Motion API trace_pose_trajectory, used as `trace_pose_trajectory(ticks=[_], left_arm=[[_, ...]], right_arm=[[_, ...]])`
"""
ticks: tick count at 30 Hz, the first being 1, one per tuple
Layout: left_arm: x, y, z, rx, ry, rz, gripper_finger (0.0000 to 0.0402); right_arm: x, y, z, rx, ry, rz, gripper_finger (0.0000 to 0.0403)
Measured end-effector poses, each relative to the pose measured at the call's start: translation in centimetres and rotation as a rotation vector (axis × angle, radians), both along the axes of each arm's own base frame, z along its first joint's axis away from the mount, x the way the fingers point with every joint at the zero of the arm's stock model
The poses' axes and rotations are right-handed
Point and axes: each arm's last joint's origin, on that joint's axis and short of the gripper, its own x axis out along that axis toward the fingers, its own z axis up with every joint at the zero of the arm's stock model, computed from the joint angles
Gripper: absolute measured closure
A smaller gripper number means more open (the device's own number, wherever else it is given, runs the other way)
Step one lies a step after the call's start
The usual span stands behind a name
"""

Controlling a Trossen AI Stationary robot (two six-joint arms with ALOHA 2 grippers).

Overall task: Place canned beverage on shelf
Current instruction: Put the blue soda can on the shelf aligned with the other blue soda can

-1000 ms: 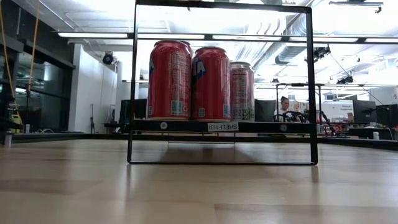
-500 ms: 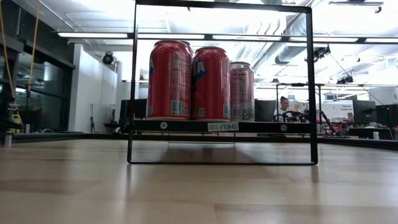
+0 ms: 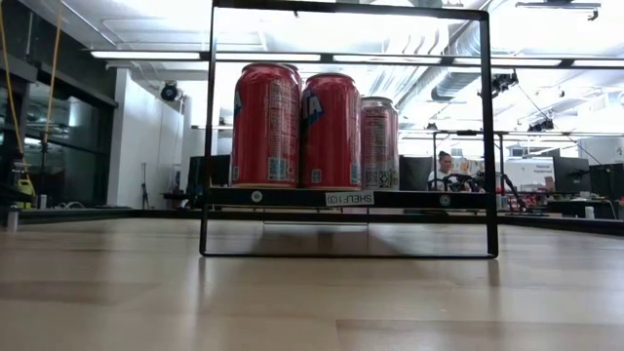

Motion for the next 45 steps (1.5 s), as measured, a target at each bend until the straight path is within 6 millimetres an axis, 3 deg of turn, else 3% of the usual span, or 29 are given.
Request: trace_pose_trajectory(ticks=[20,23,28,29,33,36,38,45], left_arm=[[0.7,0.5,0.0,0.035,0.022,0.008,0.0122],[0.7,0.5,0.1,0.034,0.020,0.022,0.0147],[0.6,0.5,0.1,0.044,0.018,0.034,0.0236],[0.6,0.5,0.1,0.048,0.020,0.037,0.0237],[0.5,0.8,0.1,0.075,0.053,0.090,0.0237],[-0.5,1.0,0.6,0.111,0.099,0.150,0.0237],[-1.9,0.8,1.1,0.121,0.145,0.177,0.0237],[-6.3,-0.7,0.4,0.148,0.519,0.142,0.0237]], right_arm=[[1.0,0.6,-1.0,0.022,0.033,0.058,0.0184],[1.1,0.6,-1.1,0.020,0.048,0.067,0.0184],[1.1,0.7,-1.1,0.009,0.055,0.078,0.0184],[1.1,0.7,-1.1,0.009,0.055,0.078,0.0183],[1.0,0.1,-1.2,0.013,0.073,0.051,0.0099],[0.0,-0.5,-0.4,0.016,0.086,0.028,0.0035],[-1.0,-0.8,0.3,0.012,0.111,0.014,0.0015],[-5.4,-0.9,2.1,-0.037,0.284,-0.088,0.0031]])
